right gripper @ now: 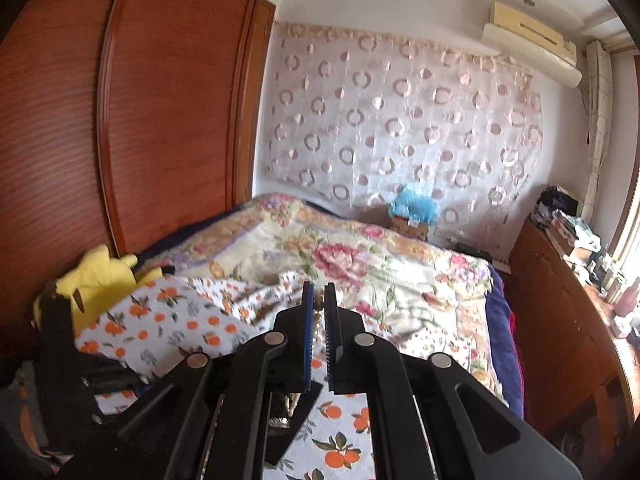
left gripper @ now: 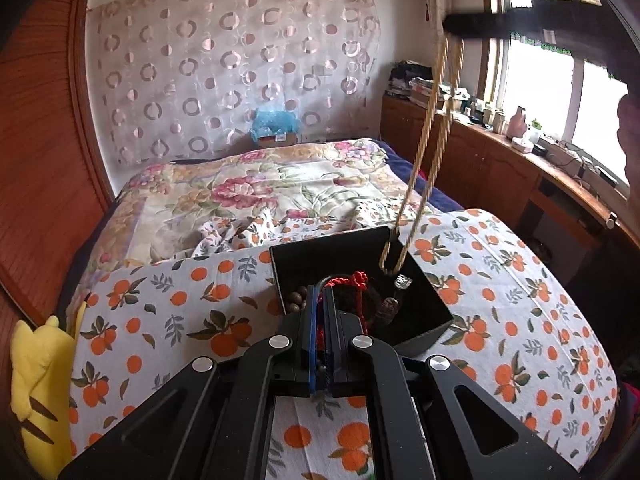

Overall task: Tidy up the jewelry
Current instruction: 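Lower the red cord into the black box with the left tool while the right tool drops the pearls in, then withdraw both tools from the box back toward the remaining jewelry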

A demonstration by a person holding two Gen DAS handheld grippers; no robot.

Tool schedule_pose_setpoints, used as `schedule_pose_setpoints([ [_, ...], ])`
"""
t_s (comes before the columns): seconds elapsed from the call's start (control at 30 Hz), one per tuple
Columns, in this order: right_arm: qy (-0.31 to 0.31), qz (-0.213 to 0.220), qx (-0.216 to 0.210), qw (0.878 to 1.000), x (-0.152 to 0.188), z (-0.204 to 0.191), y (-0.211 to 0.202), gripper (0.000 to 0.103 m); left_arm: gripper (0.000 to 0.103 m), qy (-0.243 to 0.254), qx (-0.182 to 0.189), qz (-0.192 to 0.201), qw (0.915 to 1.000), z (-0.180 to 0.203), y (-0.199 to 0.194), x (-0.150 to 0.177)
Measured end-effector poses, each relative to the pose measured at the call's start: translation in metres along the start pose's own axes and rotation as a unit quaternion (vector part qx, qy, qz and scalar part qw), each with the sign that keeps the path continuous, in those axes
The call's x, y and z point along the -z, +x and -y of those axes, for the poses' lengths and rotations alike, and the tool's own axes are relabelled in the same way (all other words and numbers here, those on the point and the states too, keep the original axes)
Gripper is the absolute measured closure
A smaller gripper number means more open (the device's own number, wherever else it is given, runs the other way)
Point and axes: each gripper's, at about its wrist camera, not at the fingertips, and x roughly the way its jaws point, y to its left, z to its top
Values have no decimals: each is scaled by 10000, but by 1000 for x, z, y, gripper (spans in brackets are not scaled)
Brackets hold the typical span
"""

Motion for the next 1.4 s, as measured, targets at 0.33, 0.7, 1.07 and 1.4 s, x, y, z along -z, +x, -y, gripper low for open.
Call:
schedule_pose_setpoints([
  [0.33, 104, -739, -298, 9968, 60, -21, 52, 97, 101, -77, 9, -222, 9997, -3, 25, -5],
  [0.7, 288, -705, -513, 9958, 74, -18, 44, 69, 80, 39, 28, -228, 9997, 1, 11, 8],
  [1.07, 326, -592, -633, 9957, 106, -23, 13, 69, 70, 38, 133, -104, 9998, -2, -25, 30],
  [1.4, 453, -533, -724, 9949, 160, -42, -34, 69, 62, 42, 218, -108, 9997, -1, -64, 71],
])
